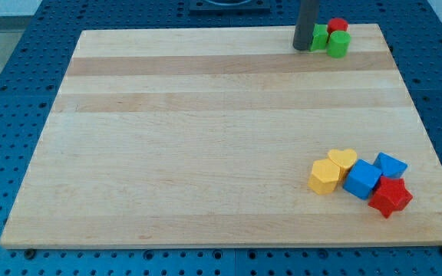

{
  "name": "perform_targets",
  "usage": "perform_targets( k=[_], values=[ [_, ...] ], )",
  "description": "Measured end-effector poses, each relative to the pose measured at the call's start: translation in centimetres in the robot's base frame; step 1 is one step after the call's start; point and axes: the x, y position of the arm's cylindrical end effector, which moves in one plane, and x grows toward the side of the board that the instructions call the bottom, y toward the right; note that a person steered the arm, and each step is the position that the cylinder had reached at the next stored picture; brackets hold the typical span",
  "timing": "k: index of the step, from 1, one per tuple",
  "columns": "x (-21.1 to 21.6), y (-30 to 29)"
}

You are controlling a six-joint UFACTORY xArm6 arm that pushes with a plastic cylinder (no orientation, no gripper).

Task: Point your arm to the red star

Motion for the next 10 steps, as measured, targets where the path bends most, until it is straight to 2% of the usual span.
perform_targets(
  k=[1,2,4,7,8,10],
  values=[
    [-0.1,0.0],
    [2.7,-0.3],
    [10.8,0.9],
    [21.3,13.6],
    [26.4,15.9],
    [34.8,15.3]
  ],
)
